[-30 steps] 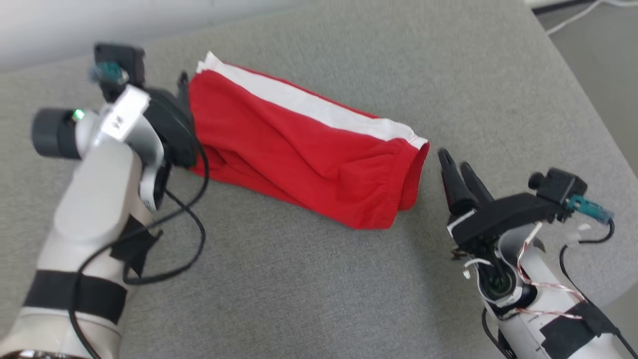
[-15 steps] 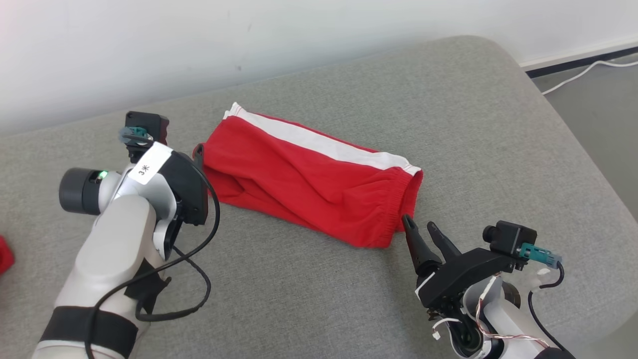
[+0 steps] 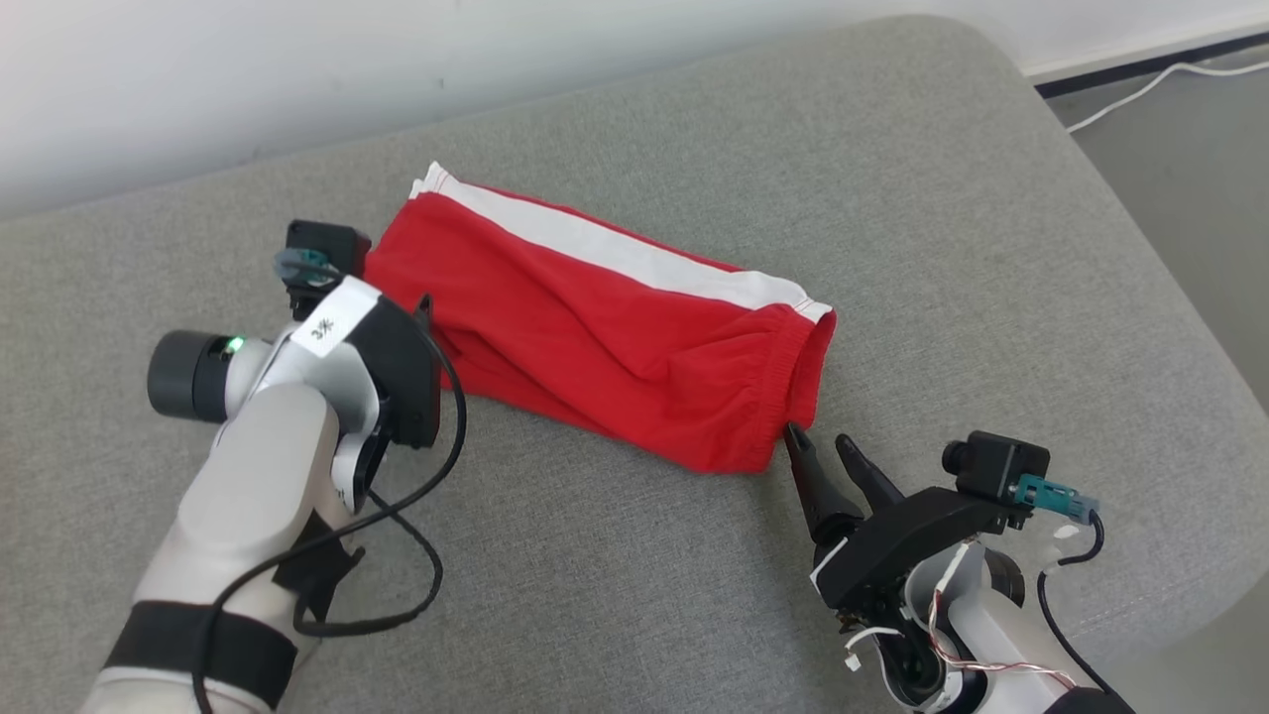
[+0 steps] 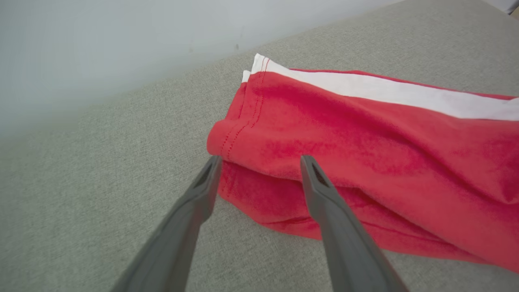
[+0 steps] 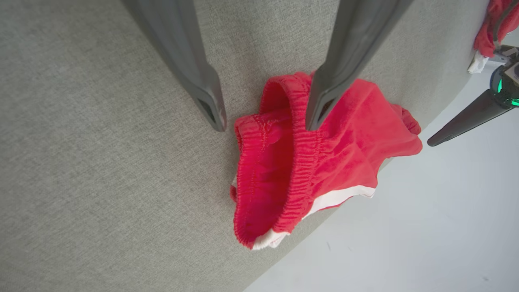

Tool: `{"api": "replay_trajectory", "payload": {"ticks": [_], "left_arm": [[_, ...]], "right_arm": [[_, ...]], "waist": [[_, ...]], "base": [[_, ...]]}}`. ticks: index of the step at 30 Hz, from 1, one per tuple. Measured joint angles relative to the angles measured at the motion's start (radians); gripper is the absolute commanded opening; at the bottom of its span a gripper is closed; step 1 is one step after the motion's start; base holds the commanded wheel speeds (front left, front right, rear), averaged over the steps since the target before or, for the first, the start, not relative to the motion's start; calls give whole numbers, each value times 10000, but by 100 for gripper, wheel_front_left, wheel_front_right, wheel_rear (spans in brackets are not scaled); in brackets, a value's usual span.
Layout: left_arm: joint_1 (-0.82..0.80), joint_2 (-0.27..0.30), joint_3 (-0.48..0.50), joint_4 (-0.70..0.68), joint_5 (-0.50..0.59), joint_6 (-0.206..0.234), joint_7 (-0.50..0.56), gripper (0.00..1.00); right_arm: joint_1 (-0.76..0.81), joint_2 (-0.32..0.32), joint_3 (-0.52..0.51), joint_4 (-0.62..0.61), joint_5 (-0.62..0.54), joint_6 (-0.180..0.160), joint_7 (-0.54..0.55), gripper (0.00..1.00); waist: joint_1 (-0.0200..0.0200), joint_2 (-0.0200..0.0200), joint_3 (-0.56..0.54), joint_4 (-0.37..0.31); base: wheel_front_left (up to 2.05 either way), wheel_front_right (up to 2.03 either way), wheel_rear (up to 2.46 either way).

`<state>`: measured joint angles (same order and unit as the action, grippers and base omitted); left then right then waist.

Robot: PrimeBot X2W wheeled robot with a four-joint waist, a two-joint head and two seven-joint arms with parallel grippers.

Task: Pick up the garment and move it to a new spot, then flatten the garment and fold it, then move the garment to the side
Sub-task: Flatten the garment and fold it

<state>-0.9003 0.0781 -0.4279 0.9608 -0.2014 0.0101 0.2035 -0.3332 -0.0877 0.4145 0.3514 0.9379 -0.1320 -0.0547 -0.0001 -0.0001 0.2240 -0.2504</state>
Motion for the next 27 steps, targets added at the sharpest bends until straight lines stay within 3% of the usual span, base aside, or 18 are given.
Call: {"api": "replay_trajectory", "payload": {"ticks": [7, 25, 26, 27], "left_arm": [[-489, -8, 40, -21, 73, 380, 169, 100], [-518, 184, 263, 512, -10, 435, 591, 100], [-522, 173, 263, 545, -10, 441, 602, 91], [-523, 174, 267, 558, -12, 441, 602, 72]], "right_arm": [[-228, 100, -38, 73, -428, 0, 165, 100], [-566, 267, -140, 217, -884, 0, 617, 100], [-591, 270, -169, 215, -895, 0, 637, 100], [-608, 272, -194, 209, -895, 0, 639, 100]], "waist": [[2, 0, 475, 109], [2, 1, 873, -29], [2, 0, 886, -65], [2, 1, 900, -96]], "base": [[0, 0, 0], [0, 0, 0], [0, 0, 0], [0, 0, 0]]}}
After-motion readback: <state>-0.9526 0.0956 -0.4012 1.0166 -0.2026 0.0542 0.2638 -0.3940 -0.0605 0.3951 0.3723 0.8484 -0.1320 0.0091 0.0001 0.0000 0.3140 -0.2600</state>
